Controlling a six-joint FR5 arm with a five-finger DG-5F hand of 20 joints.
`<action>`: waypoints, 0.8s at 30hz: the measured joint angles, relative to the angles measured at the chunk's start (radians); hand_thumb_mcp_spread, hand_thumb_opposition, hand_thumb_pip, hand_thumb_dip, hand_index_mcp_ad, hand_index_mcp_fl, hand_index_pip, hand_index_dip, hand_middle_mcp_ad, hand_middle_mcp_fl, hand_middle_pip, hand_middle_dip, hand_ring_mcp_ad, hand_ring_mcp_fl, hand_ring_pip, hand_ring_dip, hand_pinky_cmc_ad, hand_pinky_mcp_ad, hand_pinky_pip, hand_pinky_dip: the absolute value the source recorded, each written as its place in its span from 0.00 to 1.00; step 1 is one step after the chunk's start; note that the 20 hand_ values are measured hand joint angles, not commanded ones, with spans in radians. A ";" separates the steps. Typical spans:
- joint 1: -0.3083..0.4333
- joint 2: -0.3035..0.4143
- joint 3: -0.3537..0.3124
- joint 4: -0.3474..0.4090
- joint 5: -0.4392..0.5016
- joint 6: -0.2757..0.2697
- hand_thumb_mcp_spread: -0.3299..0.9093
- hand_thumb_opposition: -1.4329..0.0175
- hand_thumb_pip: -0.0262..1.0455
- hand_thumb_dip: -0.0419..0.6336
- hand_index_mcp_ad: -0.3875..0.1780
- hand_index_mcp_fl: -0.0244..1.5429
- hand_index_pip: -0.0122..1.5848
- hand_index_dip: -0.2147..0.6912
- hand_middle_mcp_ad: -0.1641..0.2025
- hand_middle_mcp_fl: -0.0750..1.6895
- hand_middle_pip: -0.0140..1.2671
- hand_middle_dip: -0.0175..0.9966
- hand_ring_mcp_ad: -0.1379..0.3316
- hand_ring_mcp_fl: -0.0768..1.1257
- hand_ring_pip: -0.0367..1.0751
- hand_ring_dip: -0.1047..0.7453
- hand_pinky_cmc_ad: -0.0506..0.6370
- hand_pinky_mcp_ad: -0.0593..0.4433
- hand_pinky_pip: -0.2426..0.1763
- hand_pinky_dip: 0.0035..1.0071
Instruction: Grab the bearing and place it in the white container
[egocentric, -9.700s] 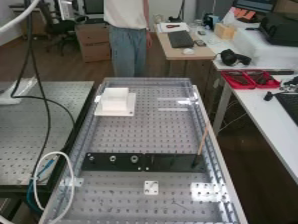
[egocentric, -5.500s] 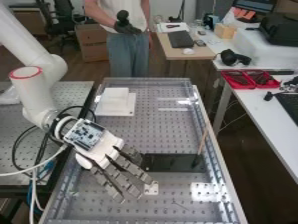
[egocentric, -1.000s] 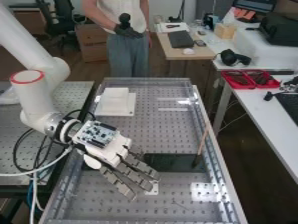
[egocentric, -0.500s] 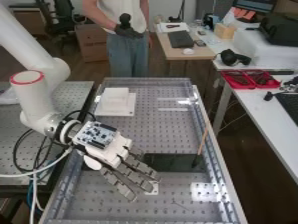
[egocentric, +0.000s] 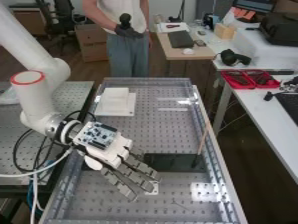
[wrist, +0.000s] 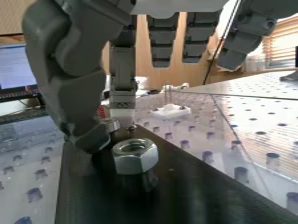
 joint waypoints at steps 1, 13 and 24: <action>0.000 0.000 -0.001 0.002 0.000 0.000 0.65 0.40 0.50 0.52 0.45 0.18 0.86 0.45 0.62 0.05 0.13 0.17 0.54 0.08 0.13 0.18 0.58 0.60 0.43 0.14; 0.000 -0.003 0.003 0.010 -0.001 0.001 0.66 0.38 0.49 0.50 0.46 0.22 0.89 0.44 0.63 0.05 0.13 0.17 0.54 0.08 0.13 0.18 0.58 0.60 0.43 0.14; -0.002 0.005 0.006 0.007 -0.002 0.003 0.65 0.33 0.49 0.50 0.45 0.25 0.89 0.44 0.62 0.05 0.13 0.17 0.54 0.08 0.13 0.18 0.58 0.61 0.44 0.14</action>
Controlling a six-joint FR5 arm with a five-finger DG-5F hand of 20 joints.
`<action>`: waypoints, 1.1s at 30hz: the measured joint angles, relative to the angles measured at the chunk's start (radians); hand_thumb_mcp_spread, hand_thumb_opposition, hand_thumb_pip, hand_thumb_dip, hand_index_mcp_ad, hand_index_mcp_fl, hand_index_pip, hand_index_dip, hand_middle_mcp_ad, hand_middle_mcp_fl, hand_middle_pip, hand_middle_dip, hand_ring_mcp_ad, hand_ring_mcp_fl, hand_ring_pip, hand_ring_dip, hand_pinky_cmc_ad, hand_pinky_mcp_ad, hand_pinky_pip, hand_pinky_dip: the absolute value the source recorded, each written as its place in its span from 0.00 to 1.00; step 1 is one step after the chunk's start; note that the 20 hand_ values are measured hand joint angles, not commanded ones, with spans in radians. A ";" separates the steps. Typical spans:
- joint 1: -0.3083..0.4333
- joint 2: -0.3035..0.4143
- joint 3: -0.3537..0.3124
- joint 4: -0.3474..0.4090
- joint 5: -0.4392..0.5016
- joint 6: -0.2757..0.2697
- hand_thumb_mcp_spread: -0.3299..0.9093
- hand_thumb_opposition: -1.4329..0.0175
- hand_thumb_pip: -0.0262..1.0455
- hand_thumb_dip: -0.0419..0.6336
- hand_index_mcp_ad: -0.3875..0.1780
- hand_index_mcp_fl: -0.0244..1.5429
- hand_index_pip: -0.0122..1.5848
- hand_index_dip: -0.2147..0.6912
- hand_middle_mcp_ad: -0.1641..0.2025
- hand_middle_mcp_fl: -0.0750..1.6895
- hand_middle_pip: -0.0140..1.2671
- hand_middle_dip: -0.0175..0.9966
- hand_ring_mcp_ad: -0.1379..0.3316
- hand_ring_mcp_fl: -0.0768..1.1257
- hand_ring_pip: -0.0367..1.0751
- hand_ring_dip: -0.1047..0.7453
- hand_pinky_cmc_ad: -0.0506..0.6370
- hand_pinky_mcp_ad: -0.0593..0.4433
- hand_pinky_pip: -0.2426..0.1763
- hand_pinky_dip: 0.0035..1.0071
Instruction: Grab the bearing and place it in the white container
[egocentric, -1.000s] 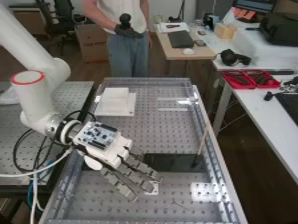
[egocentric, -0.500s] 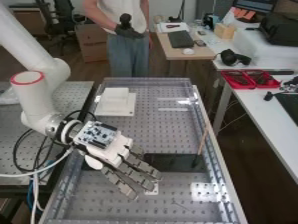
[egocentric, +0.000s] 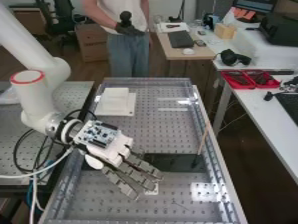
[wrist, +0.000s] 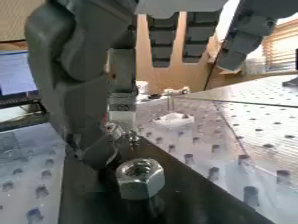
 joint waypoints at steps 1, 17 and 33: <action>0.000 0.003 0.000 0.000 -0.001 -0.001 0.65 0.33 0.49 0.50 0.45 0.25 0.89 0.44 0.63 0.05 0.13 0.17 0.54 0.08 0.13 0.18 0.58 0.61 0.44 0.14; 0.022 0.086 -0.015 -0.006 -0.025 -0.021 0.66 0.32 0.49 0.50 0.45 0.25 0.89 0.44 0.63 0.05 0.13 0.17 0.54 0.08 0.13 0.18 0.58 0.61 0.44 0.14; 0.076 0.270 -0.124 -0.068 -0.141 -0.034 0.66 0.32 0.49 0.50 0.45 0.25 0.89 0.44 0.62 0.06 0.13 0.19 0.54 0.07 0.13 0.18 0.58 0.61 0.44 0.14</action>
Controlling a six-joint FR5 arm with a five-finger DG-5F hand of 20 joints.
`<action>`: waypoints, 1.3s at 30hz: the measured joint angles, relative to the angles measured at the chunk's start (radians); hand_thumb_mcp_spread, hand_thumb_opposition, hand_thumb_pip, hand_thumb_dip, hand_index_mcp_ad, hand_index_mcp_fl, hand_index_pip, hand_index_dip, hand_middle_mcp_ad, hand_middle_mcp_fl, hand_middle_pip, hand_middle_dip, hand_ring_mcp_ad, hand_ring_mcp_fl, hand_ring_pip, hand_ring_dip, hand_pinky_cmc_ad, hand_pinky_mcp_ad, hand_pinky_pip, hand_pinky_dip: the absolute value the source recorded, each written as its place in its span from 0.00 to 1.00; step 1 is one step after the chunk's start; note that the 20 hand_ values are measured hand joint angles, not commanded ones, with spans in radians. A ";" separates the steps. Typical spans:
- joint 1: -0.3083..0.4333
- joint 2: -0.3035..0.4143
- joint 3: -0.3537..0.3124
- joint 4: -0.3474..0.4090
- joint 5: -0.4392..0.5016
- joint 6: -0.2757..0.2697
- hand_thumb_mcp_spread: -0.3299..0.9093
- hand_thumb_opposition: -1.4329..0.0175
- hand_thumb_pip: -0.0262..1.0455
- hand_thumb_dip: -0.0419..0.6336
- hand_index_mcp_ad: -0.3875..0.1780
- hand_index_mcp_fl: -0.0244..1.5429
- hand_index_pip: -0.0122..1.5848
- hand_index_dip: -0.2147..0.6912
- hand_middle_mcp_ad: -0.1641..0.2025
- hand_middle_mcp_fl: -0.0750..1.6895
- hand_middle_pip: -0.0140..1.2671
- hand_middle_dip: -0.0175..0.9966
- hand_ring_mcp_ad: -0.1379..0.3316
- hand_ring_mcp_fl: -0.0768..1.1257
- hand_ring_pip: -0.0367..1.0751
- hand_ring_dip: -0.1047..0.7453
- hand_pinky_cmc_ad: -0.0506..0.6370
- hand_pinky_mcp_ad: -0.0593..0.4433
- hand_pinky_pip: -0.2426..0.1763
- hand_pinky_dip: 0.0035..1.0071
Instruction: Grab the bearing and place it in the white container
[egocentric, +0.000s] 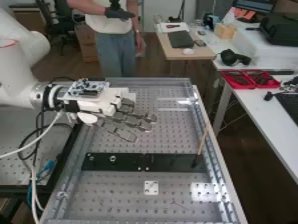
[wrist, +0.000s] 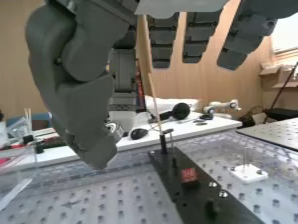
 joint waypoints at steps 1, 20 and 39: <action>0.015 0.016 -0.012 -0.007 0.002 -0.001 0.66 0.32 0.49 0.50 0.45 0.25 0.89 0.44 0.62 0.06 0.13 0.19 0.54 0.07 0.13 0.18 0.58 0.61 0.44 0.14; 0.374 0.110 -0.089 -0.058 0.327 0.004 0.66 0.32 0.49 0.50 0.45 0.25 0.89 0.44 0.63 0.06 0.13 0.19 0.54 0.08 0.13 0.18 0.58 0.64 0.47 0.14; 0.749 0.098 -0.082 -0.112 0.724 0.068 0.66 0.32 0.49 0.50 0.45 0.25 0.89 0.44 0.62 0.06 0.13 0.19 0.54 0.07 0.13 0.18 0.58 0.64 0.47 0.14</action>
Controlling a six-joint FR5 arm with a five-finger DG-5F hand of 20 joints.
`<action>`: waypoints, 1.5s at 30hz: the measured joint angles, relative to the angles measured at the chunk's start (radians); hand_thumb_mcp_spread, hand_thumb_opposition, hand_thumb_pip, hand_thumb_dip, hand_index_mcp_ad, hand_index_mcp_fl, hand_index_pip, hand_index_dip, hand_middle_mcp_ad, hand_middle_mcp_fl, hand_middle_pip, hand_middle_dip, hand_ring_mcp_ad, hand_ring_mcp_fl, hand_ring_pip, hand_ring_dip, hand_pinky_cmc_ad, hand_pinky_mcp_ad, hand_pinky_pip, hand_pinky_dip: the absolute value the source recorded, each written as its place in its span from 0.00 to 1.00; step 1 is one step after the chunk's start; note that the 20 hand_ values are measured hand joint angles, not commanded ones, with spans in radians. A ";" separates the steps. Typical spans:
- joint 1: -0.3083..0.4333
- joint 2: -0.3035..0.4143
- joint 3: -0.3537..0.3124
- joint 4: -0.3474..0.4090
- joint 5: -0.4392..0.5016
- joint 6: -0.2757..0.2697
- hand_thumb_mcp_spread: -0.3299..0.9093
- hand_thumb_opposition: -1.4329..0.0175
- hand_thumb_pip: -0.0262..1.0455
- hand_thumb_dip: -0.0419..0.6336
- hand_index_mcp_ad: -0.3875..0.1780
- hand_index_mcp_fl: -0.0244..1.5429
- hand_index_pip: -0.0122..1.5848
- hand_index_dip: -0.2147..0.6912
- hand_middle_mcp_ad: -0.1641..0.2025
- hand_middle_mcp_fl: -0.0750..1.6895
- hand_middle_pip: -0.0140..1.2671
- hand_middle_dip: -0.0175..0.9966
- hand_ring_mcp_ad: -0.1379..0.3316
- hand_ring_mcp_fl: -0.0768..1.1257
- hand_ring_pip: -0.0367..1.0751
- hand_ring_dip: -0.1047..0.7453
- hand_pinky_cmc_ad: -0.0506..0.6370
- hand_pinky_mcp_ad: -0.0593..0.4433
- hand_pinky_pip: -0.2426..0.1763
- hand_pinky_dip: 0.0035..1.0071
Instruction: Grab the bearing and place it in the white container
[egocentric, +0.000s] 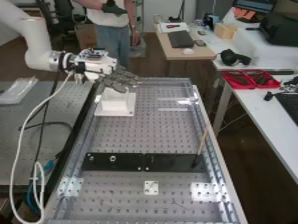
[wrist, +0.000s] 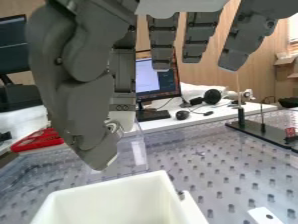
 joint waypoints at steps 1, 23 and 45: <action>0.023 -0.005 0.003 -0.007 0.024 0.009 0.66 0.32 0.49 0.50 0.45 0.25 0.89 0.44 0.63 0.06 0.13 0.19 0.54 0.07 0.13 0.18 0.58 0.64 0.47 0.14; 0.108 -0.076 0.021 -0.071 0.176 0.108 0.66 0.32 0.49 0.50 0.45 0.25 0.87 0.44 0.63 0.06 0.13 0.19 0.54 0.07 0.13 0.18 0.58 0.65 0.47 0.14; 0.045 -0.009 0.042 -0.163 0.130 0.103 0.56 0.43 0.59 0.48 0.39 0.03 0.64 0.43 0.63 0.06 0.12 0.19 0.54 0.08 0.11 0.18 0.58 0.65 0.40 0.19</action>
